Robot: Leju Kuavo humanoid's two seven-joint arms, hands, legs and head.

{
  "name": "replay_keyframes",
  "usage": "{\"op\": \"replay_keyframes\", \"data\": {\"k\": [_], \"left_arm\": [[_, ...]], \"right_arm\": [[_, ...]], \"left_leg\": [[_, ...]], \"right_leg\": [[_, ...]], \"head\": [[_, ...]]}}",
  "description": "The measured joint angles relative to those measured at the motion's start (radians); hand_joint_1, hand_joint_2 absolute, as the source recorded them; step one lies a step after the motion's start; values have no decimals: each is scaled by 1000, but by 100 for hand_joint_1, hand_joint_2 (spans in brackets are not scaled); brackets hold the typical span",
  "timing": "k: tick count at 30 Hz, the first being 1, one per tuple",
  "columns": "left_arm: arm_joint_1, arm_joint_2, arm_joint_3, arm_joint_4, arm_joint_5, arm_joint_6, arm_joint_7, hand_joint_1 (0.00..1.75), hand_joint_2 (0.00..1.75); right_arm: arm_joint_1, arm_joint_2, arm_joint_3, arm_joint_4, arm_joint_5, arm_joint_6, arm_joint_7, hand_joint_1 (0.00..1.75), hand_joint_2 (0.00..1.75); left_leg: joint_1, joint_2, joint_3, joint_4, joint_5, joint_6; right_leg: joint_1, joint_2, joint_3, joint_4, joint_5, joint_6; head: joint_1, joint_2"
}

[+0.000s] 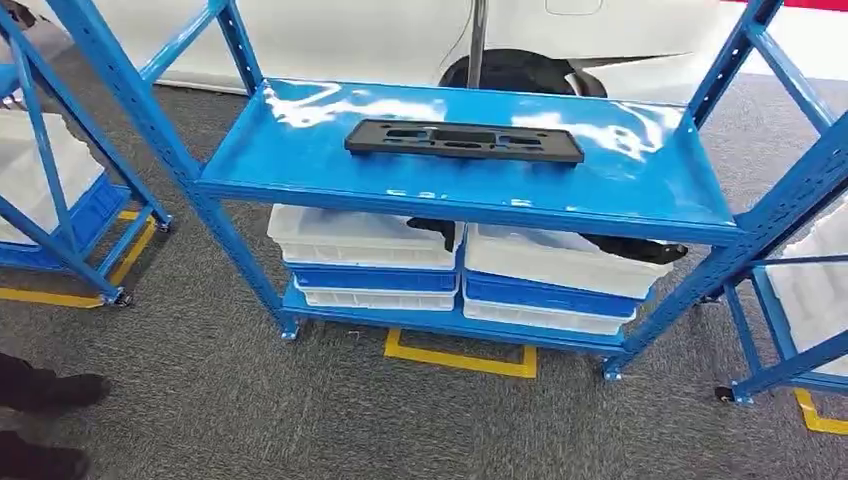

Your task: Take the parts from the cabinet and place them on the table.

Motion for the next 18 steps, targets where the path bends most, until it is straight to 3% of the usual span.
{"op": "replay_keyframes", "data": {"k": [2,3,4,5,6,7,8,9,10,11,12,13,14,15,16,18], "left_arm": [[2,0,0,0,0,0,0,0,175],[4,0,0,0,1,0,0,0,175],[5,0,0,0,1,0,0,0,175],[7,0,0,0,2,1,0,0,175],[9,0,0,0,2,2,0,0,175],[10,0,0,0,3,2,0,0,175],[13,0,0,0,4,3,0,0,175],[13,0,0,0,6,3,2,0,175],[13,0,0,1,10,5,2,0,175],[13,0,0,1,12,6,2,0,175],[15,0,0,1,13,9,3,0,175],[15,0,0,1,12,13,4,0,175],[14,0,0,1,12,14,5,0,175],[12,0,0,1,11,14,5,0,175],[12,0,1,1,13,14,4,0,175],[0,0,2,1,14,14,1,0,175]], "right_arm": [[2,0,0,0,-1,-8,-1,0,0],[5,0,0,0,-1,-10,-1,0,0],[8,0,0,0,-2,-13,-1,0,0],[10,-1,0,0,-2,-20,-1,0,0],[11,-2,0,0,-2,-29,-1,0,0],[11,-2,0,0,-2,-37,-1,0,0],[12,-2,0,0,-3,-46,-1,0,0],[15,-2,0,0,-6,-52,-1,0,0],[12,-2,0,0,-7,-57,-1,0,0],[8,-2,-2,0,-8,-64,1,0,0],[10,-2,-2,1,-8,-73,1,0,0],[9,-1,-2,0,-8,-78,5,0,0],[9,-1,-3,0,-8,-83,7,0,0],[9,-2,-3,1,-9,-84,8,0,0],[7,-2,-3,1,-10,-86,8,0,0],[6,-2,-3,1,-18,-105,8,0,0]], "left_leg": [[0,0,14,-1,-14,6],[2,-2,22,-1,-22,5],[3,-7,33,-1,-32,4],[5,-10,47,-1,-43,1],[7,-13,63,-1,-55,-2],[9,-14,81,-2,-68,-7],[10,-13,89,-3,-83,-14],[8,-14,105,1,-97,-20],[7,-15,113,-17,-110,-28],[7,-15,131,-36,-119,-36],[5,-14,151,-21,-100,-43],[4,-13,156,-15,-99,-44],[8,-8,142,21,-101,-46],[8,-6,104,92,-109,-50],[8,-6,46,178,-129,-56],[7,-6,-54,302,-208,-61]], "right_leg": [[-2,0,-116,171,-49,6],[-2,0,-162,223,-74,8],[-3,0,-193,237,-84,11],[-4,0,-201,210,-74,14],[-4,0,-194,152,-39,14],[-4,0,-176,69,26,14],[-4,-1,-157,-21,116,12],[-4,-3,-153,-63,167,7],[0,-8,-144,-55,133,1],[6,-4,-133,-60,131,-4],[0,3,-126,-72,136,-12],[-1,3,-109,-71,141,-22],[-4,-1,-96,-73,135,-31],[-4,-1,-87,-73,127,-38],[-3,-1,-82,-73,120,-42],[-3,-1,-65,-73,101,-43]], "head": [[3,0],[3,0],[4,0],[4,0],[5,0],[8,0],[16,0],[27,0],[34,0],[34,0],[32,0],[31,0],[31,0],[26,0],[25,0],[25,0]]}}
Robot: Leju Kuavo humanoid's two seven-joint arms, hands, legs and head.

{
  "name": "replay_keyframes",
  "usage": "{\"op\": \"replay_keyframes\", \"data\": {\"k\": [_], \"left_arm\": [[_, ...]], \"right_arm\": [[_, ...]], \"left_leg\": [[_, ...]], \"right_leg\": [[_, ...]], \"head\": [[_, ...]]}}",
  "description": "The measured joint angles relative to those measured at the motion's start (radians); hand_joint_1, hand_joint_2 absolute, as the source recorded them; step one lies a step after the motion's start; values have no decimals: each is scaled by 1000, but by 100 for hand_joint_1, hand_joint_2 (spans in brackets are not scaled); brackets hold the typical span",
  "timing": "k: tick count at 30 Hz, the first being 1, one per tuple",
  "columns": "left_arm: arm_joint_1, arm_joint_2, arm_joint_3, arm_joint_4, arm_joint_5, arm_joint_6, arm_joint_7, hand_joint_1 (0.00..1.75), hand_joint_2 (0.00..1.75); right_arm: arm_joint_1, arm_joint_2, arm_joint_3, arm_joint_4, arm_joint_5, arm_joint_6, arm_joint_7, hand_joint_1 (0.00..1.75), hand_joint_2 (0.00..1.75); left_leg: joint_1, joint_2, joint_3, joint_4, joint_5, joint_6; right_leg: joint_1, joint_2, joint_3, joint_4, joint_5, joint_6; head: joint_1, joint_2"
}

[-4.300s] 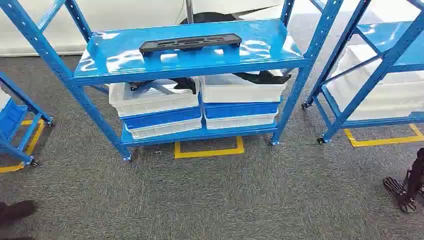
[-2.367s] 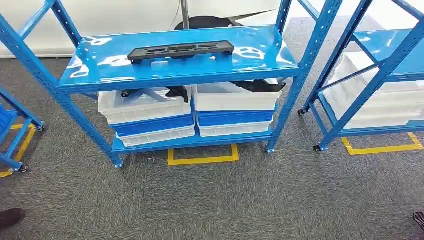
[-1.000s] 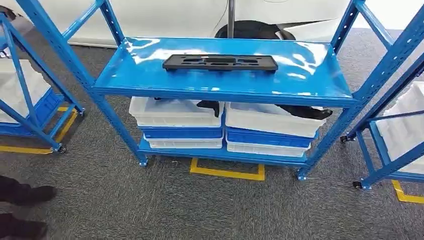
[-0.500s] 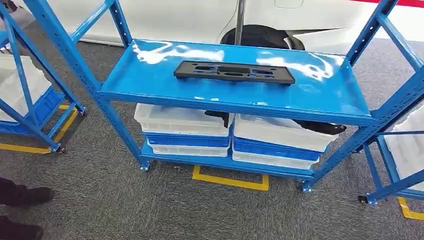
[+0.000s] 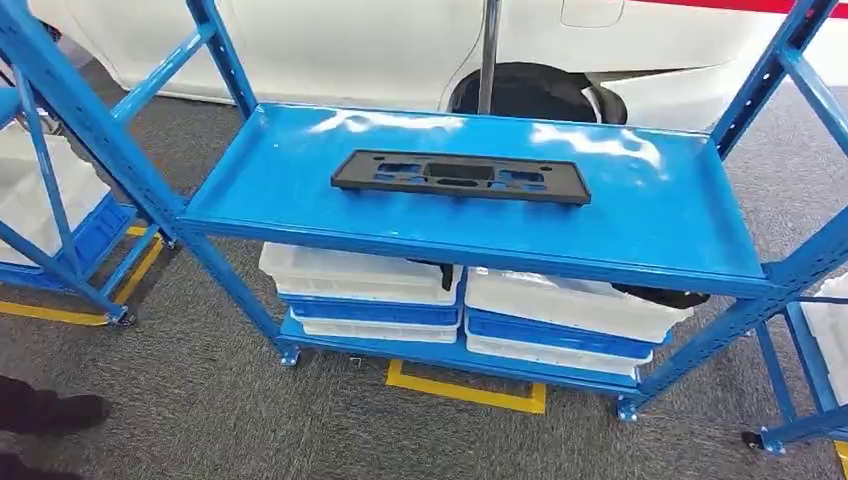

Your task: Take the parts from the cabinet and place them on the table.

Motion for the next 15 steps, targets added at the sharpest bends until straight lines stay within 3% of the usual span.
{"op": "replay_keyframes", "data": {"k": [1,2,3,4,6,8,9,11,12,13,15], "left_arm": [[-3,0,0,0,0,1,0,0,175],[-4,0,1,0,1,1,0,0,175],[-4,0,1,0,1,2,0,0,175],[-3,0,1,0,1,2,0,0,175],[0,0,1,0,2,2,1,0,175],[-3,-1,1,0,3,0,3,0,175],[-2,-1,1,0,3,0,3,0,175],[0,-2,1,0,3,-1,3,0,175],[0,-3,1,0,3,-3,4,0,175],[0,-3,1,0,2,-6,5,0,175],[1,-3,1,0,2,-16,7,0,175]], "right_arm": [[2,0,-1,0,-4,-12,0,0,0],[3,0,-3,0,-10,-21,0,0,0],[3,0,-6,0,-12,-29,0,0,0],[3,0,-8,0,-13,-34,-2,0,0],[9,3,-10,0,-19,-45,-2,0,0],[4,3,-13,0,-20,-52,-5,0,0],[4,2,-16,0,-21,-54,-5,0,0],[4,3,-22,0,-21,-55,-4,0,0],[3,3,-24,0,-21,-57,-5,0,0],[3,3,-24,0,-21,-59,-4,0,0],[5,3,-24,0,-21,-68,0,0,0]], "left_leg": [[0,0,-29,18,-31,1],[0,0,-39,-1,-36,3],[-2,0,-35,-54,-9,5],[-4,1,-28,-122,47,12],[-15,9,-25,-256,238,36],[-19,9,-2,-284,238,25],[-18,10,-2,-287,235,29],[-10,9,28,-298,230,41],[-8,11,42,-301,226,48],[-5,12,47,-302,221,56],[-3,10,57,-302,208,61]], "right_leg": [[0,0,13,0,-11,0],[0,2,28,0,-22,0],[1,3,45,0,-34,1],[1,3,60,0,-44,3],[2,4,83,-2,-62,8],[12,13,92,-12,-80,12],[9,13,100,-10,-74,16],[6,10,99,11,-76,23],[6,9,73,71,-80,28],[6,9,27,145,-100,32],[1,9,-75,286,-166,41]], "head": [[0,0],[-1,0],[-1,0],[-2,0],[0,0],[1,0],[2,0],[2,0],[2,0],[2,0],[2,0]]}}
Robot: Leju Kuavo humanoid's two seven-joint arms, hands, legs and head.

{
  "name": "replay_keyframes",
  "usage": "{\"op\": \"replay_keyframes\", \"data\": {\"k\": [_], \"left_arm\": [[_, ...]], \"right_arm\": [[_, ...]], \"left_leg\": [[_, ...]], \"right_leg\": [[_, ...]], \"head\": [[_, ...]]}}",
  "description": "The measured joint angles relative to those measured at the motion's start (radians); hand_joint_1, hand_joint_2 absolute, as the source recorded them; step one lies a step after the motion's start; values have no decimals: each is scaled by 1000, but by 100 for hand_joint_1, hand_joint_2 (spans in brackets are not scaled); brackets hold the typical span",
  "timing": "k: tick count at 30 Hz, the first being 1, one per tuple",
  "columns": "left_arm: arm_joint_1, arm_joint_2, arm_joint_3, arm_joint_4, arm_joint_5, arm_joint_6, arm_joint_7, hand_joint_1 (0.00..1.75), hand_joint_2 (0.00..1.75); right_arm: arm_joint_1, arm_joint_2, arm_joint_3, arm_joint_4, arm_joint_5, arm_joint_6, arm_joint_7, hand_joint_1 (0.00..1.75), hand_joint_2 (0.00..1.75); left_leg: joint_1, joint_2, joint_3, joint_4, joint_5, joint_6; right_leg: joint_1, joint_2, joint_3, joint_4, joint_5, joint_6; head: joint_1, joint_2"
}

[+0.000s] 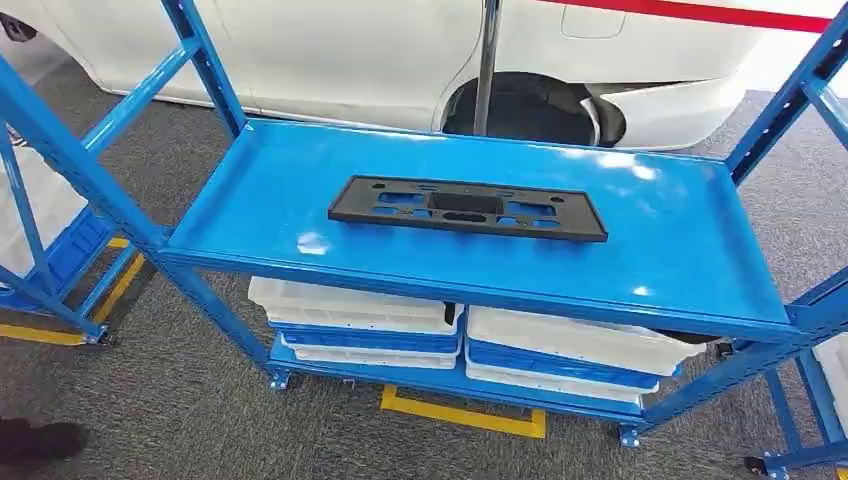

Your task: Take the parts from the cabinet and place them on the table.

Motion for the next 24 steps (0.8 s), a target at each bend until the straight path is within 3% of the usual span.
{"op": "replay_keyframes", "data": {"k": [1,2,3,4,5,6,7,8,9,11,12,15,16,17,18,19,21,22,23,24], "left_arm": [[0,0,0,0,0,-3,1,0,175],[1,0,0,0,0,-3,1,0,175],[2,0,0,0,0,-3,2,0,175],[3,0,0,0,0,-5,3,0,175],[4,0,0,0,0,-6,4,0,175],[6,4,0,4,-1,-6,6,0,175],[9,4,0,5,-1,-9,7,0,175],[6,4,0,5,-1,-10,7,0,175],[7,4,-1,5,-3,-11,7,0,175],[7,3,-1,5,-3,-11,2,0,175],[6,4,-1,5,-3,-12,-1,0,175],[-3,4,-1,5,-1,-16,-7,0,175],[-9,4,-1,5,0,-17,-7,0,175],[-10,4,-1,5,0,-17,-7,0,175],[-10,3,-1,5,0,-17,-7,0,175],[-8,3,-1,5,0,-17,-7,0,175],[-2,4,-1,5,-1,-18,-6,0,175],[-2,6,-1,5,0,-18,-6,0,175],[-2,7,-1,6,0,-18,-4,0,175],[-1,7,0,6,3,-17,-4,0,175]], "right_arm": [[2,0,0,0,-1,-5,2,0,0],[3,0,0,0,-1,-7,2,0,0],[3,-2,-1,0,-2,-10,2,0,0],[3,-2,-2,0,-4,-14,2,0,0],[3,-3,-3,0,-10,-18,2,0,0],[9,0,-5,0,-12,-22,3,0,0],[6,-1,-7,0,-15,-25,3,0,0],[4,-1,-9,0,-18,-26,3,0,0],[1,-1,-13,0,-21,-32,5,0,0],[-2,-2,-20,0,-21,-36,5,0,0],[-3,-2,-24,0,-21,-37,4,0,0],[-5,-2,-26,0,-22,-39,4,0,0],[-4,-2,-26,0,-22,-39,4,0,0],[-3,-2,-26,0,-22,-39,4,0,0],[-3,-2,-28,0,-23,-39,4,0,0],[-4,-2,-29,0,-23,-39,4,0,0],[-3,1,-31,0,-24,-39,4,0,0],[-2,3,-31,0,-25,-39,3,0,0],[-2,3,-32,0,-28,-40,3,0,0],[-1,3,-33,0,-30,-40,3,0,0]], "left_leg": [[4,-5,8,0,-9,-2],[9,-10,19,0,-19,-7],[15,-15,33,0,-29,-14],[23,-17,50,0,-43,-22],[29,-18,68,1,-58,-33],[25,-20,70,1,-72,-45],[27,-21,86,15,-88,-49],[22,-18,84,-3,-96,-56],[27,-17,105,-10,-93,-65],[32,-14,102,11,-85,-74],[32,-10,85,52,-94,-73],[25,-9,-53,274,-199,-77],[23,-9,-91,325,-221,-77],[21,-9,-107,333,-212,-75],[19,-9,-99,293,-173,-71],[16,-8,-76,215,-115,-61],[0,4,-29,52,-6,-23],[-3,11,-28,38,-27,-12],[-7,10,-26,25,-32,-15],[-9,9,-28,24,-20,-9]], "right_leg": [[-2,0,-42,39,-24,5],[-5,0,-60,31,-23,9],[-9,0,-58,-13,5,15],[-15,-1,-41,-88,59,23],[-23,-2,-19,-175,133,32],[-34,-5,-11,-245,214,42],[-36,-23,-18,-254,197,31],[-29,-22,-9,-252,208,20],[-28,-18,-8,-253,205,9],[-29,-16,5,-256,197,-9],[-29,-16,12,-256,191,-17],[-25,-15,22,-256,176,-30],[-22,-15,27,-256,170,-33],[-19,-14,34,-256,165,-35],[-17,-10,43,-256,159,-35],[-14,-6,53,-256,154,-35],[-11,-4,68,-261,147,-34],[-5,-3,74,-263,147,-31],[-10,-6,72,-267,148,-24],[-15,-8,73,-271,148,-18]], "head": [[0,0],[0,0],[0,0],[0,0],[2,0],[13,0],[29,0],[33,0],[37,0],[35,0],[31,0],[24,0],[24,0],[23,0],[23,0],[22,0],[22,0],[27,0],[22,0],[22,0]]}}
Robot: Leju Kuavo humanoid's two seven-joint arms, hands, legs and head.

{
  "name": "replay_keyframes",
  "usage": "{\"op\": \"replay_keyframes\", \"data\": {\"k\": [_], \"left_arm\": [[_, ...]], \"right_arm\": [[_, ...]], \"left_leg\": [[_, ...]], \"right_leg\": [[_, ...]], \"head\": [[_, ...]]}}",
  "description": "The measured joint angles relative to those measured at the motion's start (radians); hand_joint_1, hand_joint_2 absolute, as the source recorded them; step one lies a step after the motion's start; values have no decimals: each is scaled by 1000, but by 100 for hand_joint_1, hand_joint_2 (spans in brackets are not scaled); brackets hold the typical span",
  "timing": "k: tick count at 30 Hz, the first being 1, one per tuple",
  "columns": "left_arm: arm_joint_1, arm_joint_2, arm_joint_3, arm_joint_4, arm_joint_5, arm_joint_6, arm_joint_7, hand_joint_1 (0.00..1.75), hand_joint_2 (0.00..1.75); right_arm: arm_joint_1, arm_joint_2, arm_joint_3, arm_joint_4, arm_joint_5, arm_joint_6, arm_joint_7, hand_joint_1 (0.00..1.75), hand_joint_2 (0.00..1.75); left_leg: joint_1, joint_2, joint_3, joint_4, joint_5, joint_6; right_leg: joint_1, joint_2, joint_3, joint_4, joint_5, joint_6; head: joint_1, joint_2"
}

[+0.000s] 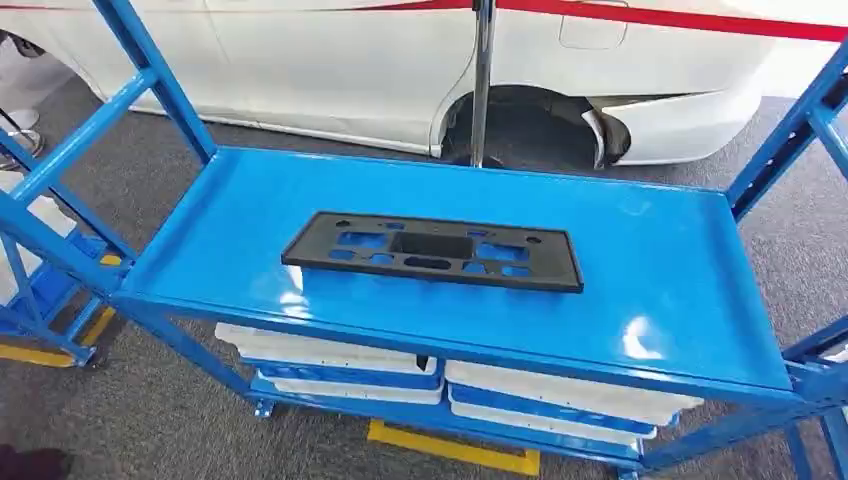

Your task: Take the parts from the cabinet and place them on the table.

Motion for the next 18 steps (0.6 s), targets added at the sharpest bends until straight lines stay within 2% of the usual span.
{"op": "replay_keyframes", "data": {"k": [1,2,3,4,5,6,7,8,9,10,12,13,14,15,16,18], "left_arm": [[0,0,0,0,1,0,0,0,0],[0,0,0,0,0,0,2,0,0],[6,-2,0,0,1,-2,6,0,0],[10,-3,0,0,3,-3,7,0,0],[12,-3,0,0,8,-3,9,0,0],[14,-3,0,0,11,-4,13,0,0],[17,-3,0,0,13,-4,14,0,0],[20,-3,0,1,14,-4,14,0,0],[25,-3,0,1,14,-5,14,0,0],[28,-4,0,1,14,-5,14,0,0],[33,-5,0,1,14,-6,14,0,0],[33,-5,0,2,14,-6,14,0,0],[26,-3,0,2,15,-6,14,0,0],[23,-4,0,2,15,-5,15,0,0],[22,-4,0,2,14,-6,16,0,0],[24,-3,0,2,14,-5,18,0,0]], "right_arm": [[-1,0,0,0,-1,0,0,0,0],[-4,3,-2,0,-4,-2,-2,0,0],[-5,3,-5,0,-12,-7,-4,0,0],[-5,3,-11,0,-21,-13,-6,0,0],[-4,3,-16,0,-39,-27,-13,0,175],[-2,2,-22,0,-60,-43,-22,0,175],[1,2,-33,0,-83,-62,-35,0,175],[4,2,-45,0,-111,-83,-52,0,175],[5,2,-58,0,-135,-100,-68,0,175],[5,1,-72,0,-153,-111,-82,0,175],[4,0,-91,0,-176,-121,-99,0,175],[4,-5,-105,0,-188,-126,-108,0,175],[3,0,-110,0,-193,-126,-112,0,175],[0,-3,-118,0,-195,-129,-114,0,175],[1,-3,-128,0,-199,-130,-117,0,175],[4,-3,-155,0,-223,-141,-135,0,175]], "left_leg": [[-2,-3,1,-3,4,3],[0,-4,18,-29,18,4],[12,-3,37,-48,28,-3],[14,-1,43,-56,30,1],[14,-1,44,-56,28,2],[14,-1,46,-56,25,4],[14,-2,47,-56,22,5],[15,-5,50,-56,19,3],[18,-7,55,-55,13,0],[20,-9,63,-54,6,-6],[25,-10,87,-48,-16,-18],[27,-9,92,-49,-26,-26],[19,-8,81,-37,-39,-37],[21,-8,80,-40,-37,-41],[21,-8,82,-38,-38,-42],[26,-8,85,-28,-53,-47]], "right_leg": [[-2,-2,5,-8,2,7],[4,-2,13,-17,2,15],[2,-2,11,-2,-8,17],[6,2,-11,44,-39,16],[6,2,-51,124,-78,18],[4,2,-97,210,-111,20],[4,2,-136,278,-129,24],[3,2,-160,306,-123,27],[1,2,-155,277,-91,31],[-1,2,-127,209,-44,33],[-6,0,-40,20,61,35],[-2,2,-23,2,34,34],[0,6,-17,-15,27,25],[3,9,-23,-3,24,15],[4,9,-23,-3,20,11],[-2,8,-18,-5,14,-1]], "head": [[0,0],[-2,0],[-3,0],[-3,0],[-1,0],[-2,0],[-2,0],[0,0],[-1,0],[-1,0],[-1,0],[-1,0],[0,0],[-1,0],[-8,0],[-9,0]]}}
